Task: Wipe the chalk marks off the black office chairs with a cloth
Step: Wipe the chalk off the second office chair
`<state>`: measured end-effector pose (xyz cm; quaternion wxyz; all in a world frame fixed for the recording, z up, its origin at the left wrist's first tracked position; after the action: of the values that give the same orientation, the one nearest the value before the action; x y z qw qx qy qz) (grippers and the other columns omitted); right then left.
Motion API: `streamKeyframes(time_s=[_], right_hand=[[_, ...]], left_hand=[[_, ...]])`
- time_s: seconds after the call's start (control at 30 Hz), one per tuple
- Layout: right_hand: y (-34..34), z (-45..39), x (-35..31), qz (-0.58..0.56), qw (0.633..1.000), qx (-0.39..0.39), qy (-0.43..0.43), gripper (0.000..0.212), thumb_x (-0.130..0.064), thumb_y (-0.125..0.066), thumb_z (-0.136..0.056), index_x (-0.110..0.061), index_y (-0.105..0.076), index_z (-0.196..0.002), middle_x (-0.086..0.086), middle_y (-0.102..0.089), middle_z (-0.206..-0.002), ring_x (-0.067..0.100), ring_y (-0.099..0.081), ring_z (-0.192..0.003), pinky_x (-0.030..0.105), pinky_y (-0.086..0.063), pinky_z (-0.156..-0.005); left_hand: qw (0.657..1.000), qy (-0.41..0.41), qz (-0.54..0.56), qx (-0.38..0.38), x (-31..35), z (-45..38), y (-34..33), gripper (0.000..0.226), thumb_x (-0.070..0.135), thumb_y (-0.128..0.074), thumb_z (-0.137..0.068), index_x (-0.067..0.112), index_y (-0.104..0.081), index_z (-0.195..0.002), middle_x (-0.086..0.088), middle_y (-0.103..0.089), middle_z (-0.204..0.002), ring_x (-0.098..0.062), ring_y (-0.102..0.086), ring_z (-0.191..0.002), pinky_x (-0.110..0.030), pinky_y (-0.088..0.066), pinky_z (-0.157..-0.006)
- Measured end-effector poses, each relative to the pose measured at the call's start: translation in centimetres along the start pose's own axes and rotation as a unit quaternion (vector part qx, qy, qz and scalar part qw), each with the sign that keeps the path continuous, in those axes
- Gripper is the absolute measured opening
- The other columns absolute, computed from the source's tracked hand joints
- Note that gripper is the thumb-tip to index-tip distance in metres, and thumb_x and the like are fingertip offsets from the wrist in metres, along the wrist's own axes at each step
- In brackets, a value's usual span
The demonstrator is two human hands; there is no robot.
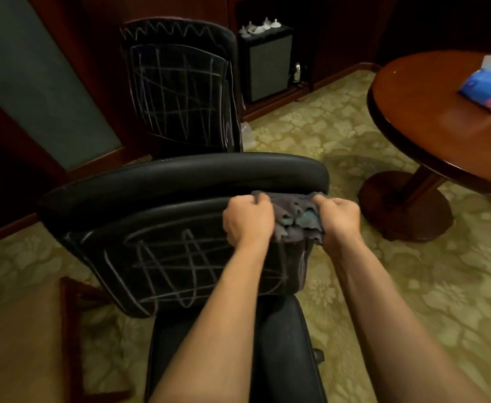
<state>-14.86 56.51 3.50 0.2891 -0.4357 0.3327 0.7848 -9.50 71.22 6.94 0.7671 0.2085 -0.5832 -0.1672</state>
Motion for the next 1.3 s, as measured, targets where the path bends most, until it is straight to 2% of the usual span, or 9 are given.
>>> streamKeyframes(time_s=[0.13,0.33,0.53,0.7,0.87,1.0,1.1,1.2,1.3], right_hand=[[0.7,1.5,-0.3,0.040,0.999,0.008,0.029,0.025,-0.029,-0.069,-0.084,-0.015,-0.059,-0.066,0.007,-0.067,-0.072,0.031,-0.069,-0.078,0.049,-0.059,-0.074],[-7.1,10.8,-1.9,0.182,0.932,-0.096,0.297,0.018,-0.035,-0.063,-0.095,-0.018,-0.060,-0.091,-0.001,-0.068,-0.083,0.024,-0.066,-0.086,0.044,-0.052,-0.078],[-16.7,19.0,-2.3,0.245,0.855,-0.113,0.442,0.023,-0.042,-0.060,-0.097,-0.021,-0.060,-0.088,-0.005,-0.048,-0.082,0.015,-0.051,-0.074,0.031,-0.035,-0.063],[-22.5,22.2,-2.2,0.195,0.902,-0.149,0.356,0.019,-0.043,-0.055,-0.099,-0.025,-0.056,-0.091,-0.005,-0.062,-0.066,0.015,-0.064,-0.067,0.035,-0.050,-0.064],[-26.0,21.9,-1.1,0.230,0.905,-0.118,0.337,0.028,-0.050,-0.062,-0.092,-0.025,-0.051,-0.088,-0.006,-0.066,-0.077,0.020,-0.068,-0.071,0.039,-0.055,-0.069],[-26.3,22.1,0.3,0.255,0.894,-0.087,0.358,0.017,-0.033,-0.059,-0.098,-0.021,-0.049,-0.092,-0.002,-0.066,-0.080,0.019,-0.066,-0.075,0.036,-0.053,-0.067],[-25.0,22.2,2.7,0.229,0.899,-0.131,0.350,0.010,-0.025,-0.063,-0.095,-0.020,-0.055,-0.095,-0.003,-0.068,-0.085,0.016,-0.068,-0.080,0.037,-0.057,-0.071],[-23.4,22.2,3.5,0.206,0.901,-0.165,0.343,0.010,-0.024,-0.066,-0.093,-0.017,-0.060,-0.092,-0.008,-0.066,-0.077,0.007,-0.065,-0.073,0.039,-0.057,-0.069],[-23.3,21.9,0.0,0.127,0.921,-0.144,0.340,0.019,-0.031,-0.068,-0.093,-0.020,-0.057,-0.081,-0.013,-0.061,-0.064,0.003,-0.063,-0.065,0.040,-0.058,-0.068]], left_hand=[[0.997,-0.041,-0.046,-0.038,-0.6,0.3,0.6,0.043,0.042,-0.056,-0.099,0.021,-0.053,-0.062,0.002,-0.058,-0.067,-0.018,-0.059,-0.074,-0.030,-0.037,-0.060],[0.977,-0.183,-0.084,0.069,-7.8,-2.4,12.9,0.051,0.055,-0.053,-0.096,0.016,-0.060,-0.064,0.002,-0.060,-0.062,-0.018,-0.059,-0.066,-0.035,-0.041,-0.062],[0.984,-0.089,0.129,0.085,-15.1,-4.8,24.4,0.041,0.060,-0.064,-0.083,0.021,-0.076,-0.081,-0.009,-0.072,-0.070,-0.036,-0.068,-0.069,-0.053,-0.053,-0.064],[0.977,-0.037,0.176,0.116,-16.4,-7.6,27.2,0.022,0.034,-0.064,-0.097,0.018,-0.068,-0.083,0.000,-0.065,-0.056,-0.016,-0.059,-0.045,-0.028,-0.047,-0.052],[0.969,0.006,0.221,0.106,-18.2,-9.9,24.7,0.019,0.031,-0.068,-0.095,0.015,-0.066,-0.085,-0.002,-0.066,-0.056,-0.016,-0.066,-0.048,-0.035,-0.058,-0.056],[0.958,-0.003,0.257,0.130,-19.7,-9.8,23.2,0.012,0.027,-0.067,-0.096,0.019,-0.066,-0.087,-0.002,-0.064,-0.053,-0.013,-0.063,-0.045,-0.030,-0.055,-0.050],[0.964,-0.010,0.241,0.108,-21.4,-8.6,22.7,0.009,0.022,-0.068,-0.095,0.022,-0.065,-0.087,-0.003,-0.067,-0.057,-0.014,-0.067,-0.051,-0.034,-0.057,-0.052],[0.972,-0.026,0.221,0.081,-22.6,-7.2,23.1,0.002,0.022,-0.068,-0.094,0.022,-0.067,-0.093,-0.001,-0.073,-0.069,-0.019,-0.073,-0.064,-0.040,-0.062,-0.061],[0.959,-0.072,0.260,0.091,-18.8,-7.9,24.6,0.002,0.026,-0.066,-0.096,0.023,-0.067,-0.096,-0.003,-0.074,-0.073,-0.016,-0.073,-0.066,-0.031,-0.061,-0.062]])
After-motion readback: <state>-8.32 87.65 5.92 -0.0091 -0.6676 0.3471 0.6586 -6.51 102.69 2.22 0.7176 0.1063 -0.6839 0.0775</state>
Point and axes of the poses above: each hand's wrist, its own z-axis away from the middle knuckle, its own y-axis out of the back of the hand, x = y × z, the point moved 3 cm from there along -z, towards the middle knuckle
